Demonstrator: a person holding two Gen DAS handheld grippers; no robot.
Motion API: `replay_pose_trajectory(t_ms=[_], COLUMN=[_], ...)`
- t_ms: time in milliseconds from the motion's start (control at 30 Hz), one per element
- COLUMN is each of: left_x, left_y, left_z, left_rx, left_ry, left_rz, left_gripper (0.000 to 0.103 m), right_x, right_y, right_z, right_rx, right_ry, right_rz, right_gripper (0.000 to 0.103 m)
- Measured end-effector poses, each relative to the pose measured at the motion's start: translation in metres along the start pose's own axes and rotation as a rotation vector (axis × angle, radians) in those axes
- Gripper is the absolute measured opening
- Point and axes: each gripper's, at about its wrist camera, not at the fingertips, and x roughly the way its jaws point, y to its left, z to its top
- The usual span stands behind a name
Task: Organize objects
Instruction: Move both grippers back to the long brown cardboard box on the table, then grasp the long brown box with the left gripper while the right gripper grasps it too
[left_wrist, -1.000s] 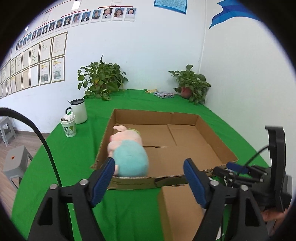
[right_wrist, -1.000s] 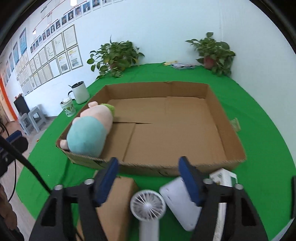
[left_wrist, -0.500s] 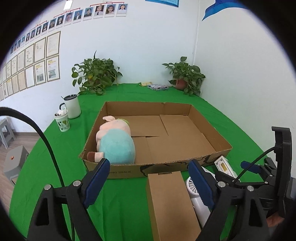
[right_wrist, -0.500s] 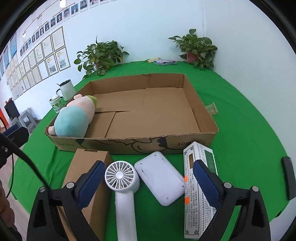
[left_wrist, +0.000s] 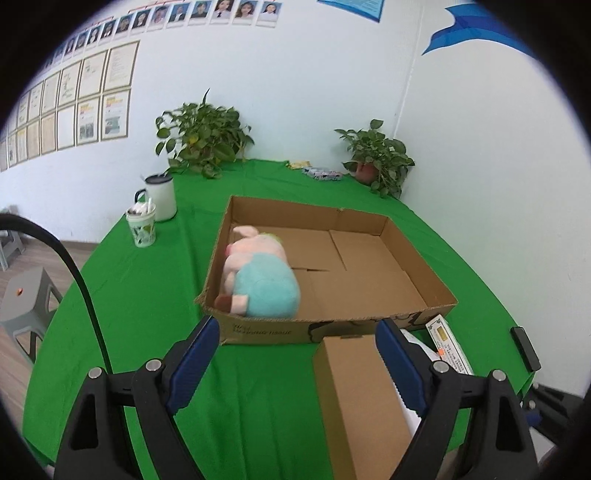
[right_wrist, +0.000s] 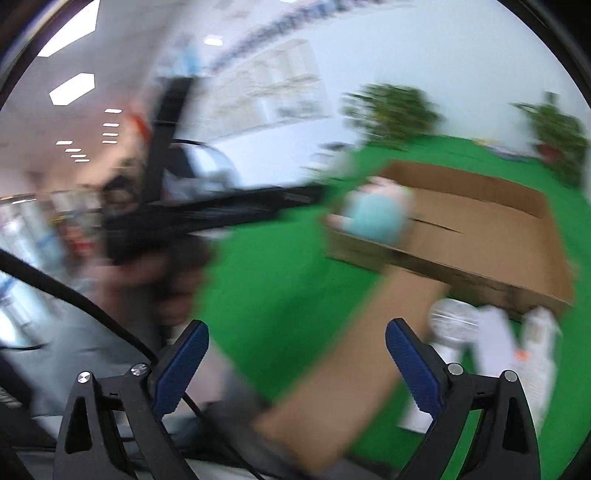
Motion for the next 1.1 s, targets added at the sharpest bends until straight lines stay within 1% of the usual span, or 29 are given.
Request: replay_pose_trajectory(t_ms=[33,67,133,167,200,267,300,333,367,400,467,600,767,800,933,1100], left_x=[0.003,0.007,0.019,0.029,0.036,0.055,0.063,0.073,0.081,0.087,0.1,0.112,0.115,0.116,0.117,0.113], left_y=[0.005,0.009,0.014,0.015,0.016,0.015,0.014,0.013,0.012,0.011,0.008,0.001,-0.011,-0.011,-0.008,-0.013], left_z=[-0.003,-0.006,-0.018,-0.028,-0.034,-0.051,-0.057,-0.064,-0.071,-0.076,-0.086,-0.098,-0.106,-0.107,-0.115,-0.12], left_rx=[-0.016,-0.029,-0.047,-0.06,-0.071,-0.101,-0.118,-0.134,-0.148,-0.161,-0.182,-0.177,-0.149,-0.156,-0.208,-0.226], left_ry=[0.025,0.052,0.111,0.156,0.189,0.253,0.284,0.314,0.338,0.357,0.396,0.438,0.469,0.47,0.499,0.52], left_rz=[-0.01,-0.02,-0.055,-0.073,-0.086,-0.141,-0.17,-0.199,-0.226,-0.25,-0.297,-0.358,-0.426,-0.435,-0.477,-0.478], left_gripper=[0.086,0.086,0.086,0.086,0.086,0.084,0.083,0.083,0.082,0.079,0.075,0.075,0.076,0.076,0.075,0.075], right_x=[0.006,0.019,0.042,0.052,0.061,0.074,0.077,0.079,0.082,0.084,0.09,0.097,0.113,0.114,0.112,0.106], right_y=[0.006,0.008,0.0,-0.005,-0.009,-0.015,-0.018,-0.022,-0.026,-0.029,-0.031,-0.04,-0.047,-0.046,-0.046,-0.047], right_z=[-0.001,-0.005,-0.016,-0.022,-0.03,-0.043,-0.047,-0.051,-0.055,-0.058,-0.064,-0.076,-0.087,-0.088,-0.092,-0.096], right_rx=[-0.011,-0.008,0.036,0.053,0.051,0.03,0.033,0.048,0.078,0.099,0.129,0.171,0.23,0.233,0.231,0.227], right_ry=[0.014,0.051,0.117,0.143,0.165,0.191,0.202,0.213,0.226,0.236,0.26,0.29,0.326,0.33,0.326,0.327], right_rz=[0.015,0.008,-0.054,-0.108,-0.195,-0.368,-0.41,-0.426,-0.429,-0.434,-0.451,-0.497,-0.49,-0.483,-0.473,-0.465], right_gripper=[0.102,0.102,0.102,0.102,0.102,0.102,0.102,0.102,0.102,0.102,0.102,0.102,0.102,0.1,0.099,0.095])
